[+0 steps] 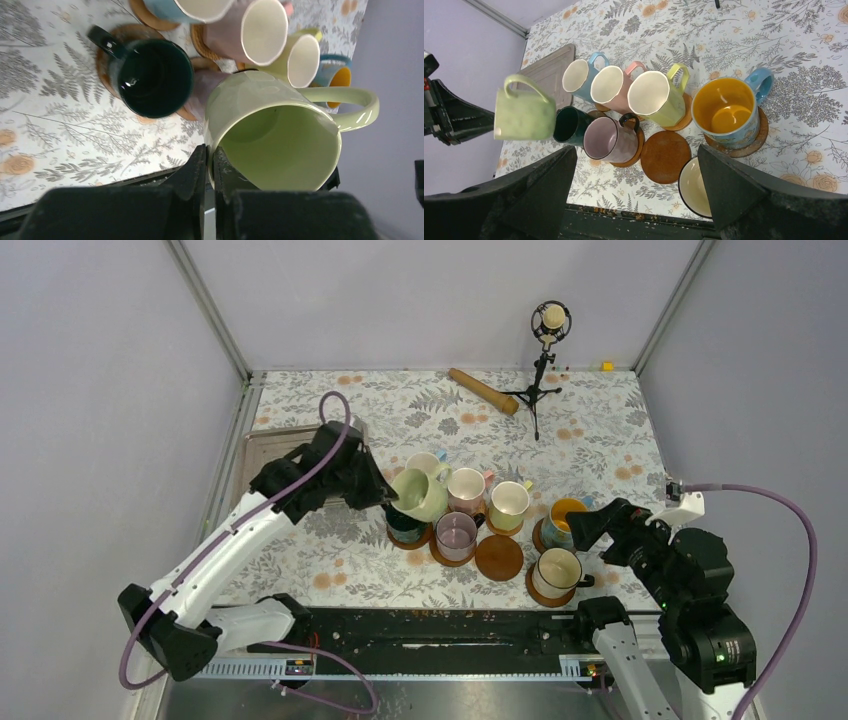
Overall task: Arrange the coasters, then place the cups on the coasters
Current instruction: Pick up the cup from the tray, then place the cup on the coaster.
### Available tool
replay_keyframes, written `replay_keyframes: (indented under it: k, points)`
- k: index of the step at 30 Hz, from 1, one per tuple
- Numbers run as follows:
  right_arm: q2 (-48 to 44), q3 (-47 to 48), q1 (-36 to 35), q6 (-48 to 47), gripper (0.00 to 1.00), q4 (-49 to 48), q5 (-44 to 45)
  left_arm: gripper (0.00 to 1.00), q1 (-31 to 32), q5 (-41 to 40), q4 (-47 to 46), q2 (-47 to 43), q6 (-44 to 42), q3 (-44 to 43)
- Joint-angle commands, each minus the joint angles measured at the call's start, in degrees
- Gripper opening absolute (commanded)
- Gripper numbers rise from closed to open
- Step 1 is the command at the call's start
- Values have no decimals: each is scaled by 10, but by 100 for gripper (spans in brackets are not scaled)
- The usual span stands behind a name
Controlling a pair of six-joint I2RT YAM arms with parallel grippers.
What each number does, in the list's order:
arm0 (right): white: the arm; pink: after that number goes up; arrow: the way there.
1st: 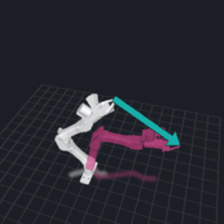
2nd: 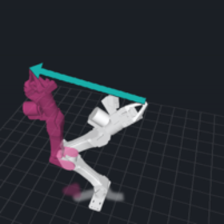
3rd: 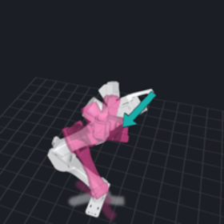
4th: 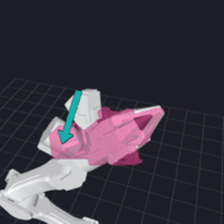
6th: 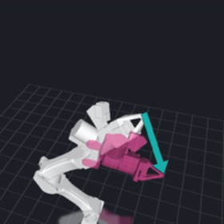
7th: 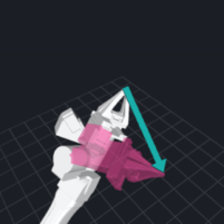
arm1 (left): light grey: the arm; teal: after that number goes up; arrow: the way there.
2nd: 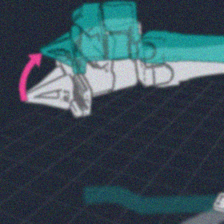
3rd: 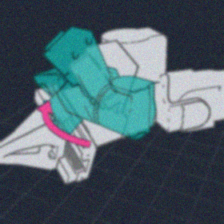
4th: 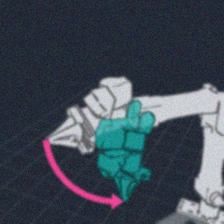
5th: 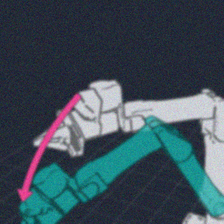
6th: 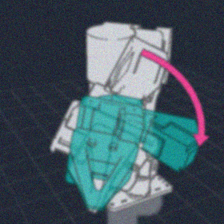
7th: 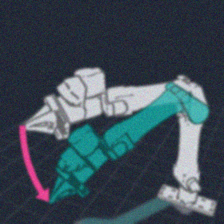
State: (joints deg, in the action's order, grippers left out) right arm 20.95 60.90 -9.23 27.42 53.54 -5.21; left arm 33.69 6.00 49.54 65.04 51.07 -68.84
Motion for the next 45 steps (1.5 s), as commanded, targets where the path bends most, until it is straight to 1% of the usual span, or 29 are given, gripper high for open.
replay_keyframes:
  k: [1, 5, 10, 16, 20, 23, 26, 28, 30, 33, 45]
  points:
    - [-12, 13, -3, 9, 99, -6, -1, 0, 85, -73, -74, -11, 83, -28]
    - [-13, 22, -3, 9, 99, -4, 0, 0, 162, -162, -82, -5, 155, -32]
    - [-10, 31, -3, 2, 99, -1, 1, 0, 244, -241, -85, -2, 269, -18]
    - [-18, 44, -3, -9, 99, 6, 5, 0, 312, -250, -88, 67, 341, -43]
    - [-15, 72, -3, -20, 99, 19, 16, 0, 348, -255, -88, 122, 368, -77]
    - [-14, 91, -3, -29, 99, 28, 24, 0, 363, -257, -110, 151, 378, -83]
    - [-14, 99, -3, -34, 99, 30, 28, 0, 365, -231, -169, 164, 393, -54]
    - [-16, 96, -3, -34, 99, 31, 28, 0, 367, -226, -181, 171, 402, -45]
    - [-18, 93, -3, -34, 99, 31, 29, 0, 372, -237, -150, 188, 409, -61]
    - [-19, 89, -3, -35, 99, 30, 30, 0, 376, -241, -94, 220, 406, -107]
    - [-15, 98, -3, -36, 99, 29, 33, 0, 386, -230, -81, 276, 428, -116]
